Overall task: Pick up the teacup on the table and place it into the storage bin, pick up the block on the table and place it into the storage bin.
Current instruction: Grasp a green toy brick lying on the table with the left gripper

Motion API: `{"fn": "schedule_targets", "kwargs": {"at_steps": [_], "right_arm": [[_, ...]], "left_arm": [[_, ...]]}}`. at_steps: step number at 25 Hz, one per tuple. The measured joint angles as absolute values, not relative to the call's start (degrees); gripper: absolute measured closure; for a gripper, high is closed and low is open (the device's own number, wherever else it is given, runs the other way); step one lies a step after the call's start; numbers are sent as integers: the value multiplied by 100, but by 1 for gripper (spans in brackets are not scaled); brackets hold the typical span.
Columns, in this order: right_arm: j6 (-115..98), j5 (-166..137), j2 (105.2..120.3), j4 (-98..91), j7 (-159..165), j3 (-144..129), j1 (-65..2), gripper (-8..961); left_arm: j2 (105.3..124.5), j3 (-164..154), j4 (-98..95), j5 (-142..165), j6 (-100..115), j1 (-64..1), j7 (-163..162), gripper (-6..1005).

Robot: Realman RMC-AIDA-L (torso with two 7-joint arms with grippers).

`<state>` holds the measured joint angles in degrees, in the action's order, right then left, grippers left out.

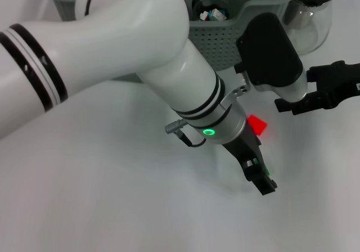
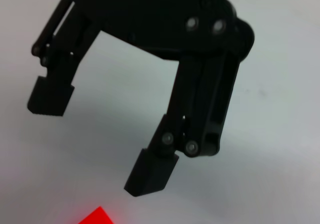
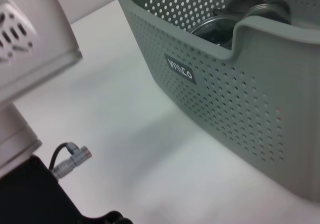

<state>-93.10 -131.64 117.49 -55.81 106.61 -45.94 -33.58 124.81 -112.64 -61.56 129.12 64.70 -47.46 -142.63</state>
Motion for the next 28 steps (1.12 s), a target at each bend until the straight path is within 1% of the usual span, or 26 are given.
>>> {"fn": "schedule_targets", "kwargs": {"at_steps": [28], "right_arm": [[-9281, -13166, 11769, -5581, 10635, -4589, -3357, 6]], "left_arm": [[12481, -11938, -5807, 12866, 5745, -4902, -14378, 88]]}}
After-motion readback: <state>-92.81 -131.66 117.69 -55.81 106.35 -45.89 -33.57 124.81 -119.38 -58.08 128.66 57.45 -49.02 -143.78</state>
